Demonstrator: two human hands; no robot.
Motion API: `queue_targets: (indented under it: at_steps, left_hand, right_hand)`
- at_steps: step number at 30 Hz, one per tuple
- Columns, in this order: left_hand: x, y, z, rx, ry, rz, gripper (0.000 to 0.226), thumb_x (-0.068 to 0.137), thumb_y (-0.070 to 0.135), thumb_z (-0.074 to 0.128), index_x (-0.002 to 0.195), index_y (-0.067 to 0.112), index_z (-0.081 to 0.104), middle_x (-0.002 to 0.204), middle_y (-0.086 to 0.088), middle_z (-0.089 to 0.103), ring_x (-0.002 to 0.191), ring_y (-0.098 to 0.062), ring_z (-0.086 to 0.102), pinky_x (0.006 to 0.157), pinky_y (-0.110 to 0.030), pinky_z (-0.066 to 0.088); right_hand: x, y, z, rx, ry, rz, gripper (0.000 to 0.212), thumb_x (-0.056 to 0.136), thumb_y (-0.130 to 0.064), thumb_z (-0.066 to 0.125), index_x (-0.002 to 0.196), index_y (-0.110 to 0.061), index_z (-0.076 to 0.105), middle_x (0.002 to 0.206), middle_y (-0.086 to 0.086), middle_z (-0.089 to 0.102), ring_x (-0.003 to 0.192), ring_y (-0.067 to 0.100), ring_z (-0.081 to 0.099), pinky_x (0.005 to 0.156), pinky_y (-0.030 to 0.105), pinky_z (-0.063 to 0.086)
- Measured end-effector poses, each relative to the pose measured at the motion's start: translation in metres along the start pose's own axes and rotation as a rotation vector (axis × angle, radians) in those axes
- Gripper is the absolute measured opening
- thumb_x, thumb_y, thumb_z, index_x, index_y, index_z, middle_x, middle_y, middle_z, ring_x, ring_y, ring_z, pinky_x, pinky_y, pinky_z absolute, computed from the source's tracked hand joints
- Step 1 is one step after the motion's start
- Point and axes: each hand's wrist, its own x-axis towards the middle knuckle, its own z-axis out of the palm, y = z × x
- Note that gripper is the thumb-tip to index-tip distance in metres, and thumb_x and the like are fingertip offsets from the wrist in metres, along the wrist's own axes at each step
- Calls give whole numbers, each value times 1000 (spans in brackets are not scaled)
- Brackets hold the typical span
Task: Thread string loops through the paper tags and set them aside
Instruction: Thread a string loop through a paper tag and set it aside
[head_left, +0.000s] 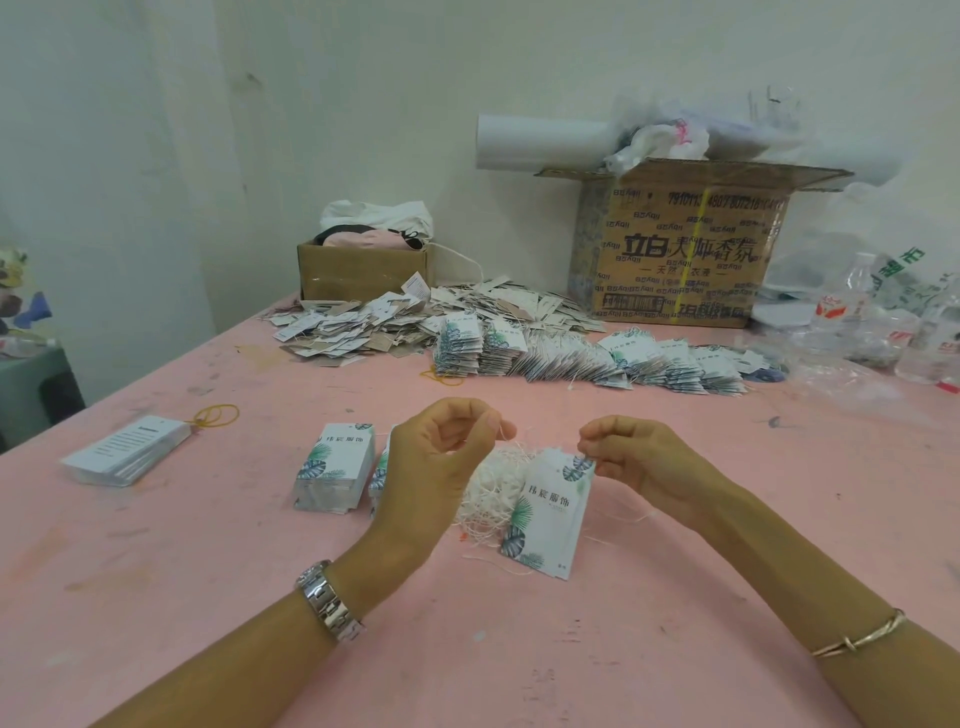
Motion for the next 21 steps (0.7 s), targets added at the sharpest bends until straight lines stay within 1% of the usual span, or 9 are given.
queue_targets:
  at_steps: [3,5,7,8,11,14,16,18,21]
  left_hand:
    - [0,-2,0,-14,9,0,10,91,9,66,83,14,69,79,-2,75,77,-8,69,73,-13,50]
    - [-1,-3,0,-35,2,-2,7,90,10,68,85,13,70,79,-3,74,77,-10,69,74,-14,51]
    - [-1,-4,1,-65,-13,-14,2,89,14,69,88,12,71,79,-4,74,78,-11,69,76,-16,51]
    - [-1,-4,2,-80,-16,-23,6,86,18,71,89,13,72,80,-3,74,79,-12,69,77,-17,52]
    - [-3,-5,4,-105,-31,-68,18,76,31,74,91,21,75,86,-2,76,84,-11,71,79,-18,52]
    - [-4,-7,6,-101,-74,-101,21,76,29,73,96,23,75,91,-2,77,91,-12,72,80,-16,52]
    - [-5,-7,7,-98,-84,-120,23,76,27,74,98,22,75,92,-2,77,92,-12,72,79,-15,52]
    - [-6,-6,9,-68,-80,-137,22,74,29,76,95,23,76,90,0,77,90,-11,72,78,-16,53]
    - [-7,-7,9,42,-82,-143,8,79,26,76,87,25,75,87,6,77,83,-4,69,78,-18,52]
  right_hand:
    - [-3,-1,1,-22,32,8,15,74,5,73,88,0,75,89,16,74,77,20,72,67,22,58]
    - [-7,-3,4,-25,41,-37,23,65,-3,77,88,-2,77,93,18,75,84,21,74,69,21,57]
    - [-11,-7,7,-62,28,-125,24,68,-3,75,92,0,75,94,20,75,87,24,74,70,21,58]
    - [-13,-8,10,-105,16,-179,22,73,1,74,94,0,74,93,20,74,87,25,74,71,22,58]
    - [-17,-12,17,-257,12,-305,18,83,11,66,95,-1,73,89,17,75,83,25,75,70,23,58]
    - [-23,-15,27,-379,32,-381,17,83,5,70,96,-5,73,83,9,77,76,20,74,63,19,54]
    - [-27,-17,32,-373,43,-407,17,78,0,76,94,-5,74,81,7,77,72,17,73,61,16,51]
    - [-30,-20,36,-317,58,-417,21,71,-6,81,91,-5,74,81,9,76,70,16,72,66,16,53]
    - [-34,-24,39,-249,62,-416,30,61,-16,85,88,-8,75,80,12,76,69,16,71,67,18,53]
